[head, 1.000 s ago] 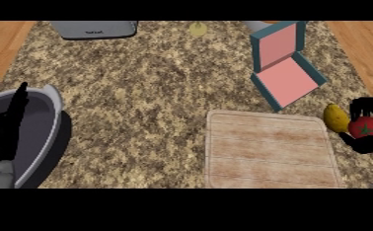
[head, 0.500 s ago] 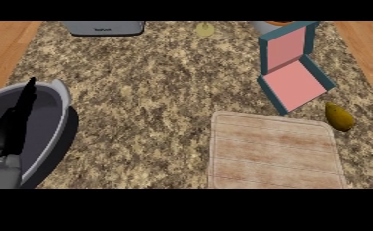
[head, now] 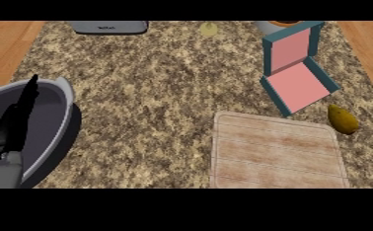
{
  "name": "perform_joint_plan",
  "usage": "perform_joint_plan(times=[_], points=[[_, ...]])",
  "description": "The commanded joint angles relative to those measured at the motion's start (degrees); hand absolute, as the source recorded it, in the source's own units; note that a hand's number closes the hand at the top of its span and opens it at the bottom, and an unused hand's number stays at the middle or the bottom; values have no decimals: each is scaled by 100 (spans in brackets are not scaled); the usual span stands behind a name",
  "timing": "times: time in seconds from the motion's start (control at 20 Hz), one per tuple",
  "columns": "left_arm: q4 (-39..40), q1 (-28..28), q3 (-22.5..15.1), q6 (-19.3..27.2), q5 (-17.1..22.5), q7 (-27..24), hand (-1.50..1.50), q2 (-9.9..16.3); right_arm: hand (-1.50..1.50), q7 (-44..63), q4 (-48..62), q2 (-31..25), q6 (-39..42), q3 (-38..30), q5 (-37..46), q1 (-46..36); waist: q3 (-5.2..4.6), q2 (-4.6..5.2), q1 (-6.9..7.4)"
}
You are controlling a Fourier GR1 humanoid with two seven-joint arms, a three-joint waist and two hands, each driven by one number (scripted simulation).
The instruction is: Pick the tomato from the cutting board and place it in the cardboard box
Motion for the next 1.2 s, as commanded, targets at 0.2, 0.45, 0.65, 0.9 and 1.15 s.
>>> perform_joint_plan(times=[0.2, 0.45, 0.65, 0.9, 1.15], points=[[283, -137, 1, 1, -80, -251, 0, -86, 150, 1190, 795, 521, 77, 522, 42, -1704, -1, 27, 75], [-215, 21, -252, 175, -302, 98, 0, -333, 150, 1127, 2141, 877, -320, 569, 116, -2492, 6, 38, 141], [-116, -66, -95, -75, -156, 74, 0, -155, 150, 1061, 2871, 1162, -728, 676, 254, -2998, 5, 38, 123], [-1, -373, -27, -157, -153, 115, 0, -34, 150, 784, 4498, 1007, -1142, 588, 519, -3831, 9, 82, 204], [239, -414, -81, -96, -219, -130, 0, -144, 150, 1118, 5311, 1216, -1903, 629, 864, -4168, 9, 121, 256]])
